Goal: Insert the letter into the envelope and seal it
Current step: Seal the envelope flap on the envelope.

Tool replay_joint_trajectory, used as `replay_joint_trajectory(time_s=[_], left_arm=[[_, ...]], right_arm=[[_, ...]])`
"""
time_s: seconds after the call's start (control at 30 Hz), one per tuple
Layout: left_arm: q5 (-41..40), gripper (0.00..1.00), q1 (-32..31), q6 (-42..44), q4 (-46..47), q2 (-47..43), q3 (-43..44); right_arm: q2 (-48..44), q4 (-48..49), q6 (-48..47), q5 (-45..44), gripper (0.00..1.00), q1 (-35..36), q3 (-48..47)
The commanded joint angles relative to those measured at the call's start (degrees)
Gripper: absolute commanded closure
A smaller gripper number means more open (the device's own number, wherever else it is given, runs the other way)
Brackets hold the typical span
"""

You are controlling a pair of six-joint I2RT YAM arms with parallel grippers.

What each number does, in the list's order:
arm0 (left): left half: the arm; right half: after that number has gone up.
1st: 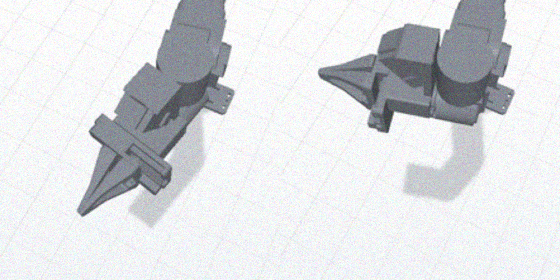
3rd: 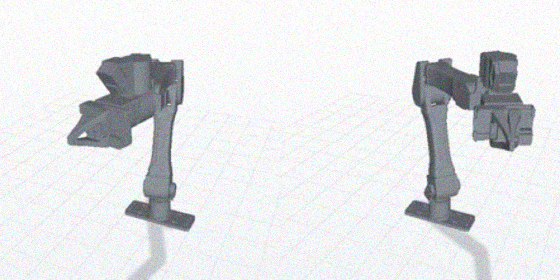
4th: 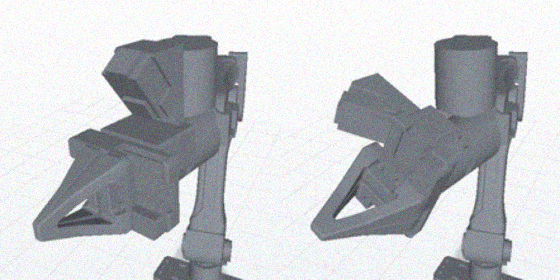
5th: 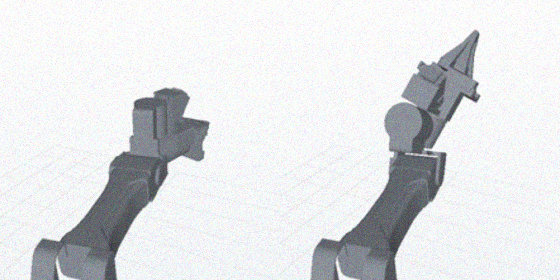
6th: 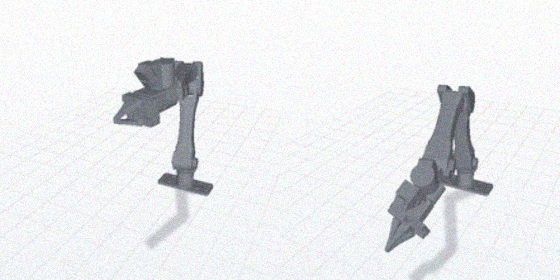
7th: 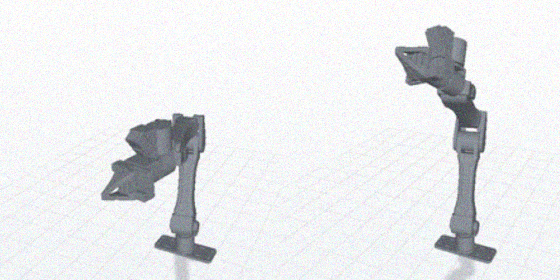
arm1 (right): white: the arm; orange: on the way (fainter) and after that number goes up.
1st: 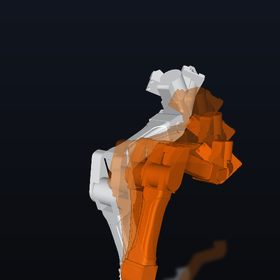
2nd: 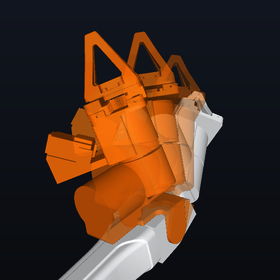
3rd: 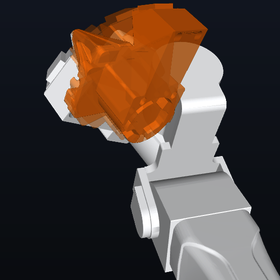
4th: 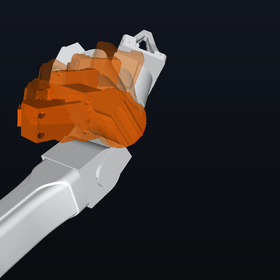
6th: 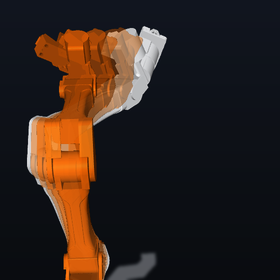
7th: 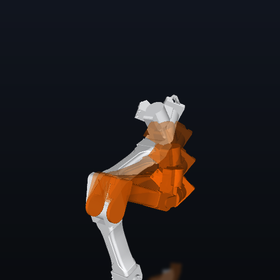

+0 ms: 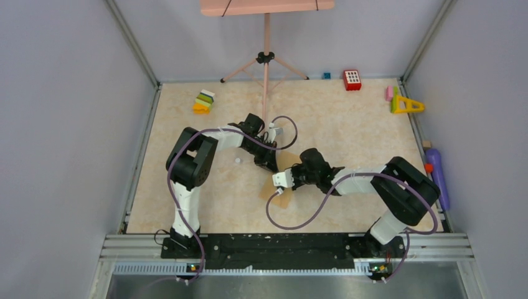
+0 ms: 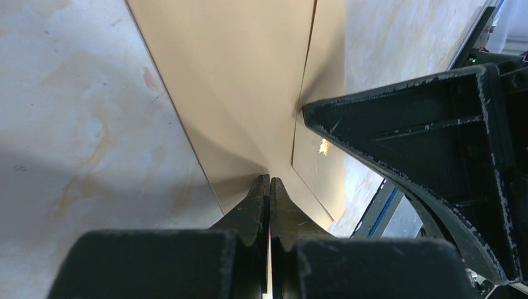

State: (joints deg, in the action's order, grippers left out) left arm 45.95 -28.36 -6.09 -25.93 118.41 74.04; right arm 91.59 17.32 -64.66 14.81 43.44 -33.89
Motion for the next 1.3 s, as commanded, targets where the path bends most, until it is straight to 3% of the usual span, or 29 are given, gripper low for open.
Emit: replay_joint_trajectory(time_s=[0.0,0.37,0.53,0.7,1.27], left_arm=[[-6.85,1.0,-0.73,2.15,0.26,0.47,-0.13],[-6.71,1.0,-0.73,2.13,0.35,0.51,-0.12],[-6.67,1.0,-0.66,2.09,0.4,0.68,-0.19],[-6.72,1.0,-0.67,2.02,0.53,0.86,-0.15],[-6.61,1.0,-0.73,2.08,0.49,0.51,-0.38]], right_arm=[[1.22,-0.09,0.02,-3.31,1.0,-1.67,-0.74],[2.44,1.53,0.27,-5.1,1.0,-3.1,-1.26],[1.61,-0.77,1.76,-1.31,1.0,-2.97,-2.13],[-1.88,-3.61,2.35,3.38,1.0,-0.82,-1.59],[-0.17,-4.64,2.83,2.69,1.0,5.07,-2.32]])
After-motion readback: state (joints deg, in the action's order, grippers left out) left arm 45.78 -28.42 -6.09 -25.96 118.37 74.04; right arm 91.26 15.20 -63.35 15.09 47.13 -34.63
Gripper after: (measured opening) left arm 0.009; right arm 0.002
